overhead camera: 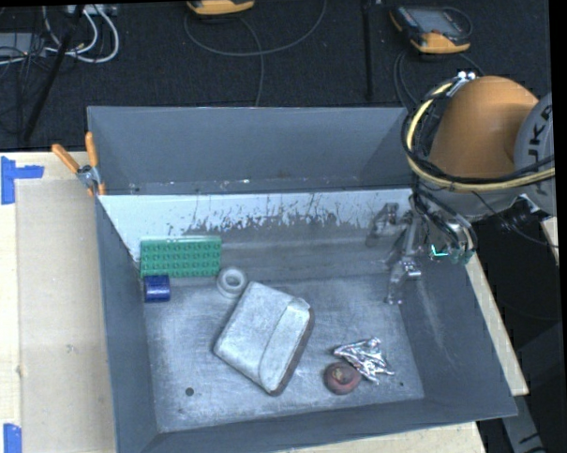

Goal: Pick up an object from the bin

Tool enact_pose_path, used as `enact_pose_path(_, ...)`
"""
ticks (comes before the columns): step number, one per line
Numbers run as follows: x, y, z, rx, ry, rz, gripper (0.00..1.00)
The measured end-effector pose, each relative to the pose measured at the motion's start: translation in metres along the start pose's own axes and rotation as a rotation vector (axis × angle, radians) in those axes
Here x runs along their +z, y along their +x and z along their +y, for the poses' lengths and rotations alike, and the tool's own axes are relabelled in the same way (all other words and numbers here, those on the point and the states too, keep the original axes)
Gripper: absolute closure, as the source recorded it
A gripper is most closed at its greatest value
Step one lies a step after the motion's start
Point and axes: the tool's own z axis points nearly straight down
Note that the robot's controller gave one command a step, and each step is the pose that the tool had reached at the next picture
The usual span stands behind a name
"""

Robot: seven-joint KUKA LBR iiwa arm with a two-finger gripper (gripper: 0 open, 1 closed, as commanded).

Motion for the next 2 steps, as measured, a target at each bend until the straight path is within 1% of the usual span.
enact_pose_path(1, 0.042, 0.067, 0.002, -0.175, 0.0, -0.002, 0.0)
enact_pose_path(2, 0.116, 0.115, -0.001, -0.088, -0.001, -0.009, 0.0)
